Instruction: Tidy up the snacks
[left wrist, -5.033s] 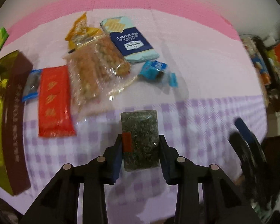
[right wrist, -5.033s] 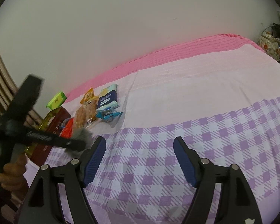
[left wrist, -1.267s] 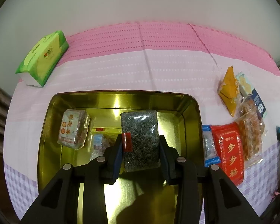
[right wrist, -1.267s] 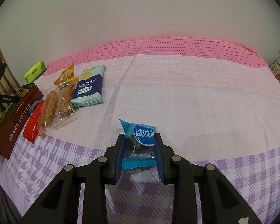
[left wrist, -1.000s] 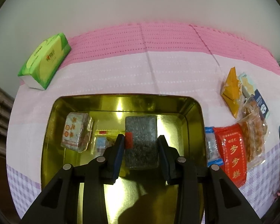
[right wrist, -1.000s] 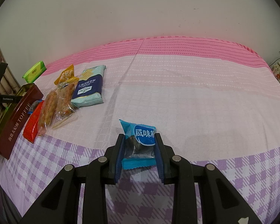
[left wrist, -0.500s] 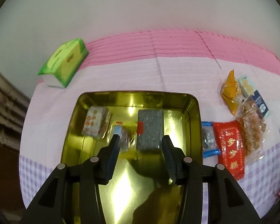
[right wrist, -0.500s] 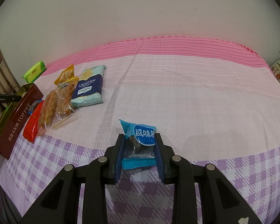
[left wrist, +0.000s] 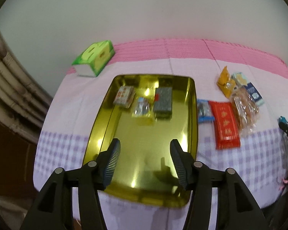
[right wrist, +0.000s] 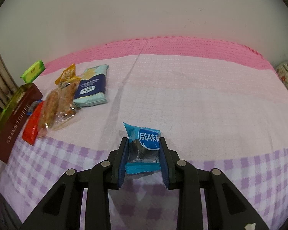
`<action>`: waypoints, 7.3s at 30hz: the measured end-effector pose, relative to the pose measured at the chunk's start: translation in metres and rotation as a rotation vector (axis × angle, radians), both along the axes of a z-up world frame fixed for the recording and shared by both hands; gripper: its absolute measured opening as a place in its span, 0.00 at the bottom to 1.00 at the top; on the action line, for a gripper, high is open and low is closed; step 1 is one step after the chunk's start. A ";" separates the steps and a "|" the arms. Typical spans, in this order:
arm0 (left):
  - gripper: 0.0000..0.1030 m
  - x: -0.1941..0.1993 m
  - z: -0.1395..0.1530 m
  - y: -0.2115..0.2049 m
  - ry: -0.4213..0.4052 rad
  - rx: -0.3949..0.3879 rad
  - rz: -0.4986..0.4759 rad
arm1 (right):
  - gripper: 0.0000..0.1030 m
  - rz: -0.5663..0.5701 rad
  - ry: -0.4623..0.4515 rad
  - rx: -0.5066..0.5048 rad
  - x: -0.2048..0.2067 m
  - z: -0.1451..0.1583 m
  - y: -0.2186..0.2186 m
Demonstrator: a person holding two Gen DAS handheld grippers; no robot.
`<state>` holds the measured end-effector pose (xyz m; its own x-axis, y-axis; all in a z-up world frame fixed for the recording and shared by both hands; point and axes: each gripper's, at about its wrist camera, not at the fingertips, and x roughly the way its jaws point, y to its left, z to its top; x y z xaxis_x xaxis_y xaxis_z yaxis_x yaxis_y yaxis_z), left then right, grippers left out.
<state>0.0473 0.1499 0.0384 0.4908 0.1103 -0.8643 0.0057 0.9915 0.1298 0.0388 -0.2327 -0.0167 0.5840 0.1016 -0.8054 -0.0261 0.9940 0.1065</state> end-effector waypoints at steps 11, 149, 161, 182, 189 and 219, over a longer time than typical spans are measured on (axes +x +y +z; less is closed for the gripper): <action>0.58 -0.052 -0.002 0.058 -0.017 -0.038 0.169 | 0.27 0.120 -0.046 0.109 -0.026 0.049 0.070; 0.43 0.029 -0.052 -0.152 0.171 -0.158 -0.260 | 0.35 -0.140 -0.023 0.023 -0.062 -0.001 -0.044; 0.43 -0.021 0.018 -0.117 0.025 -0.165 -0.241 | 0.35 -0.145 -0.020 -0.004 -0.061 -0.003 -0.039; 0.43 -0.030 0.032 -0.006 -0.072 -0.107 -0.059 | 0.37 -0.142 0.000 -0.095 -0.059 -0.005 -0.027; 0.43 -0.021 0.016 0.012 -0.066 -0.081 -0.039 | 0.37 -0.144 0.002 -0.102 -0.059 -0.005 -0.025; 0.43 0.011 -0.042 0.045 0.038 -0.052 0.007 | 0.39 -0.145 0.002 -0.104 -0.059 -0.005 -0.025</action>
<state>0.0586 0.1946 -0.0033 0.4570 0.0675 -0.8869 0.0031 0.9970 0.0774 -0.0202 -0.2581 -0.0220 0.5849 -0.0674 -0.8083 0.1184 0.9930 0.0029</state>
